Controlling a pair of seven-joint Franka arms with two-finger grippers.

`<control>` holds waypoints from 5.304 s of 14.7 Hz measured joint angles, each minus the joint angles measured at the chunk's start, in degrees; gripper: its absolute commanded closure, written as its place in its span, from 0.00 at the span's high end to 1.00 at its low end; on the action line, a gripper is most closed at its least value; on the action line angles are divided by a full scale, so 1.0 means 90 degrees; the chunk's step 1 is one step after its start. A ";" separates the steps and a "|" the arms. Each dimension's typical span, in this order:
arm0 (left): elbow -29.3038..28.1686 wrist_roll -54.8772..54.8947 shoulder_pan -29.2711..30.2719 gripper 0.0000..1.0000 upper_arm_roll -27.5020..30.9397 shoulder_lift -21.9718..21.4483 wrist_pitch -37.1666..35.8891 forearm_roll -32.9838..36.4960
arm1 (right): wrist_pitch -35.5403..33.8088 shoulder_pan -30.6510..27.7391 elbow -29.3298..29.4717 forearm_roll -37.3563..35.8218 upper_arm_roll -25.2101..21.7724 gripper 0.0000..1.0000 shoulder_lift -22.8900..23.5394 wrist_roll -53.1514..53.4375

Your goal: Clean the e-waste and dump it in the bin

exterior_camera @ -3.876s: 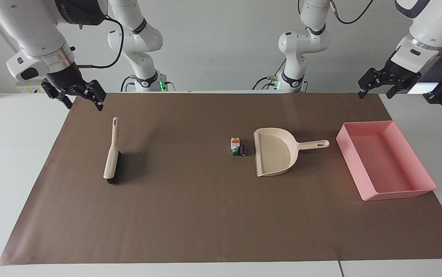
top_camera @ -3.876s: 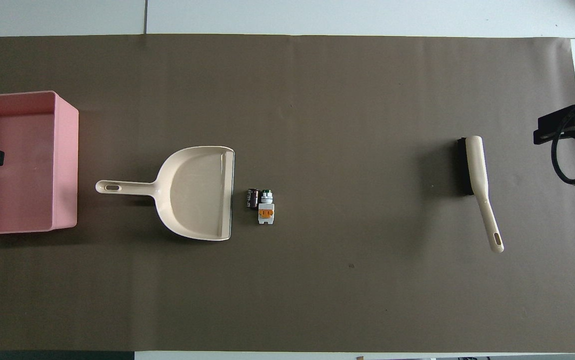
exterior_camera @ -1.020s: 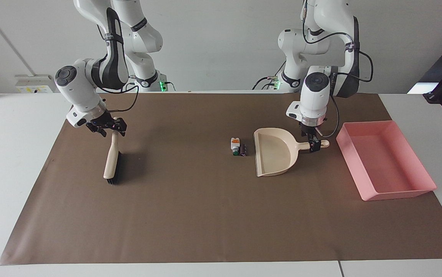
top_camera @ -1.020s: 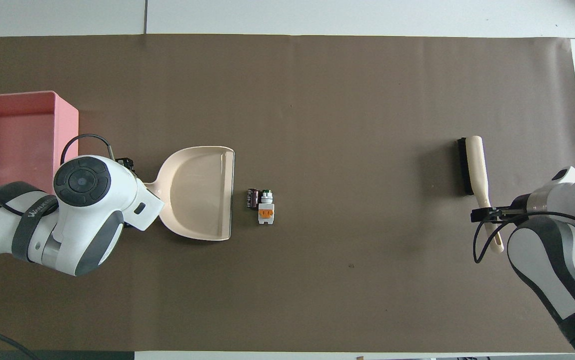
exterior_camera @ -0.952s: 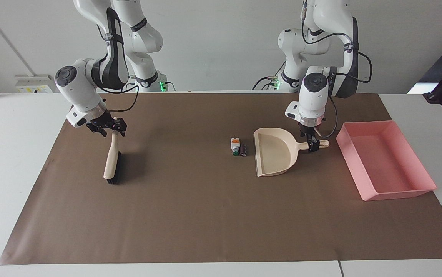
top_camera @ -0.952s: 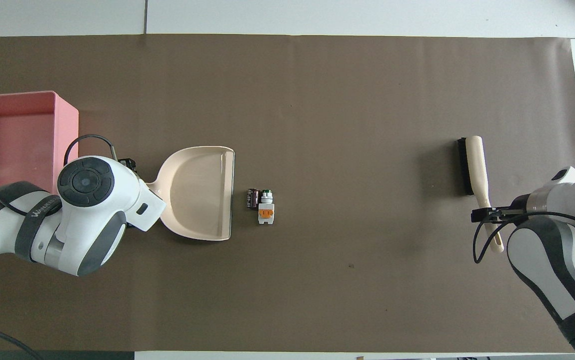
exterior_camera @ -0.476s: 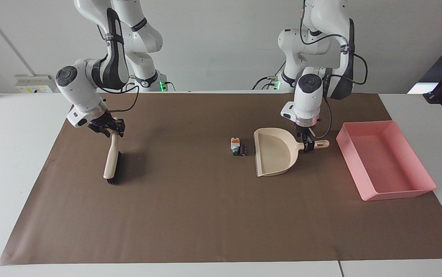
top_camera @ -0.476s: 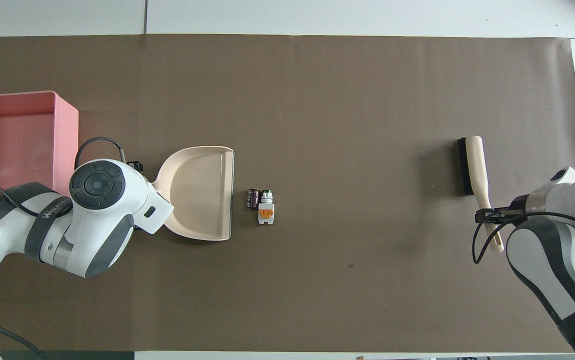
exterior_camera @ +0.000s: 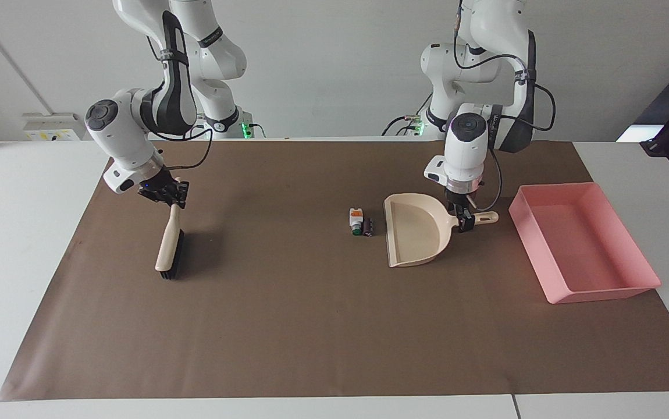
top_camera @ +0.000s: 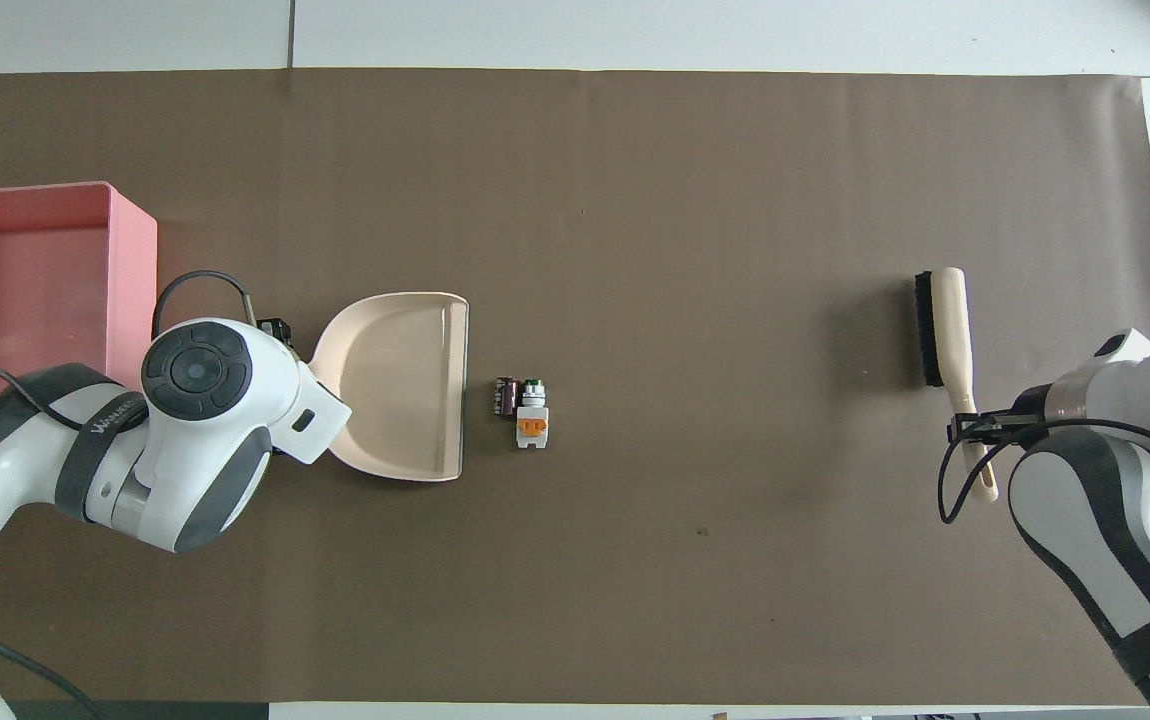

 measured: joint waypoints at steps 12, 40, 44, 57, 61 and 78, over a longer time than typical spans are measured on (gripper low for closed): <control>0.0263 -0.0038 0.0023 0.00 0.0061 0.0042 0.0003 0.0011 | -0.1139 0.3587 0.1034 -0.0001 0.0112 0.00 -0.0148 0.4951; 0.0222 -0.0178 -0.0649 0.00 0.0042 0.0029 -0.0766 0.0775 | 0.1177 0.6358 0.3615 0.2859 0.0430 0.00 0.3119 0.5407; 0.0093 -0.0177 -0.0522 0.00 0.0049 0.0001 -0.0455 0.0775 | 0.1370 0.6319 0.3818 0.3058 0.0430 0.00 0.3242 0.5365; 0.0783 0.1706 0.0324 0.00 0.0147 -0.0306 -0.1128 -0.0465 | -0.3210 0.4715 0.4100 0.0971 0.0377 0.00 0.1335 0.5711; 0.1435 0.2569 0.1134 0.00 0.0200 -0.0539 -0.1721 -0.0663 | -0.4289 0.3603 0.4098 0.0519 0.0370 0.00 0.0891 0.4683; 0.3149 0.4626 0.3933 0.00 0.0315 0.0493 -0.1368 0.0831 | -0.2522 -0.0498 0.2022 -0.1062 0.0353 0.00 0.0813 -0.0309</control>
